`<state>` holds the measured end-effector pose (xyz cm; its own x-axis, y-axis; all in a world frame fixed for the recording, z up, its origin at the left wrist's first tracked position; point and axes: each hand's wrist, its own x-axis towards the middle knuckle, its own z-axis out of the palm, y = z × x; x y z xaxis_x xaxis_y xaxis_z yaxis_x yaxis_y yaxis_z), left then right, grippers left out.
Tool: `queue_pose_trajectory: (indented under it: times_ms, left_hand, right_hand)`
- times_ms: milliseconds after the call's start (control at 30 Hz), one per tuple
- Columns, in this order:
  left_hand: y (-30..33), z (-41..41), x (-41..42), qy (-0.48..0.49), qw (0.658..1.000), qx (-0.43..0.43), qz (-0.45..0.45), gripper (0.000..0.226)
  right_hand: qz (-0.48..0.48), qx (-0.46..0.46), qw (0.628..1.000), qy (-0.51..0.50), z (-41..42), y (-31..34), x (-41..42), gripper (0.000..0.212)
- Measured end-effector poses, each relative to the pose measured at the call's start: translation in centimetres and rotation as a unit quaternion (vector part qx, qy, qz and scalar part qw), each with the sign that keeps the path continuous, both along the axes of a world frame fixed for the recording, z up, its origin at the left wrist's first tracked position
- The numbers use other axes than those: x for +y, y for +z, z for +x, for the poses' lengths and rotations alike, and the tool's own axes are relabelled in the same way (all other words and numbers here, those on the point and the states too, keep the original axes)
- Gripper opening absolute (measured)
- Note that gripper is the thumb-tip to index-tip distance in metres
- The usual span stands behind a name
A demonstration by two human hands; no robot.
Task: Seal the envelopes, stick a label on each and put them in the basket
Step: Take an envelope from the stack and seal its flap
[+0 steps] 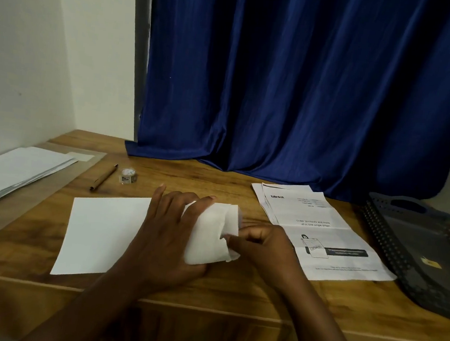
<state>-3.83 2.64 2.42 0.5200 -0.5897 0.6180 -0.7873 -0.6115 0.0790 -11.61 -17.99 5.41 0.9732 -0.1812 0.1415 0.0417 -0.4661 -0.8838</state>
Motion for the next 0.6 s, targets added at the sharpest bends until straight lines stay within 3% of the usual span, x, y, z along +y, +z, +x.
queue_pose_trajectory:
  times_ms: [100,233,400,600]
  left_hand:
    - [-0.1,0.1,-0.1,-0.004,1.000,0.001,0.003,0.110]
    - [-0.1,0.2,-0.2,-0.004,1.000,-0.005,0.004,0.110]
    - [-0.1,0.1,-0.3,-0.011,1.000,-0.007,0.006,0.109]
    - [-0.3,0.3,-0.4,-0.013,1.000,-0.016,0.005,0.112]
  right_hand:
    - [-0.043,0.009,0.999,0.002,1.4,-0.5,1.2,0.026]
    - [-0.079,0.009,0.997,0.022,2.3,-1.1,1.5,0.029]
    - [-0.008,-0.028,0.999,0.028,1.9,-0.6,0.6,0.044]
    - [-0.039,-0.015,0.999,0.019,2.5,-1.2,1.5,0.038]
